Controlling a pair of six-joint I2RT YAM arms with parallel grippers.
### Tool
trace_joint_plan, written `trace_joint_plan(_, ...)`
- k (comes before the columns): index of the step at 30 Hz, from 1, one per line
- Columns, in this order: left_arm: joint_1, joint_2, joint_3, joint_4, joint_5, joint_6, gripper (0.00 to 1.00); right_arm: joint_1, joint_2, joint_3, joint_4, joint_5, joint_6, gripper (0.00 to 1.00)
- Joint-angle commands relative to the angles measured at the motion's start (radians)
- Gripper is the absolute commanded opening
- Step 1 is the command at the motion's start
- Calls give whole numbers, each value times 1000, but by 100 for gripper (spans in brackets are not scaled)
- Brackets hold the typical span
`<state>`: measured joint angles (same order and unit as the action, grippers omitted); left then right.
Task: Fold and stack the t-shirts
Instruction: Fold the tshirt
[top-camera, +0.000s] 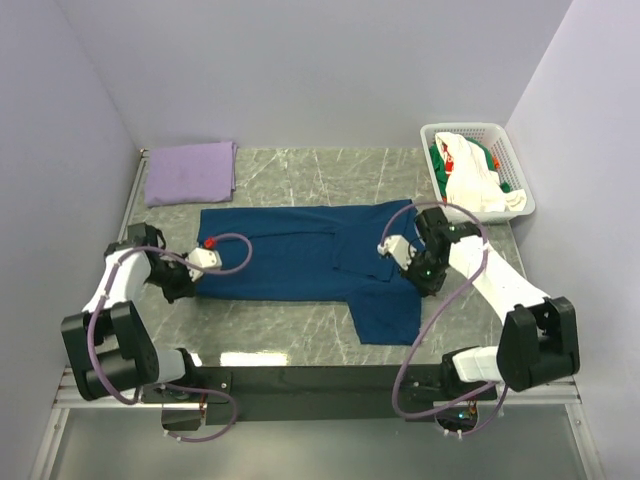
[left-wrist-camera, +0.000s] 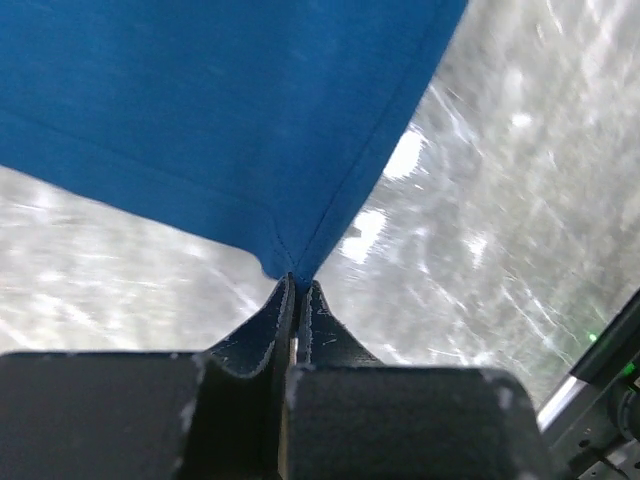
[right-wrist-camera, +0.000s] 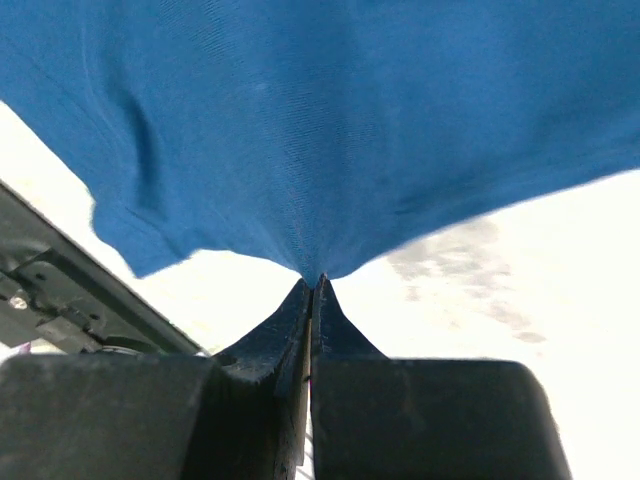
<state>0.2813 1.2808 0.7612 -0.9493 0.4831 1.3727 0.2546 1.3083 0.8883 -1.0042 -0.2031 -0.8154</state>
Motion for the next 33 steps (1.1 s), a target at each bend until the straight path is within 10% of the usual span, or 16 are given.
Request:
trace_joint_plan(1,12,43,102,-45,106,-9,1,-32,40,130,-19,17,-39,0)
trace_joint_plan(33,9,554,543,195,186,-385,1,-114,693,860,-85,80,-54,0)
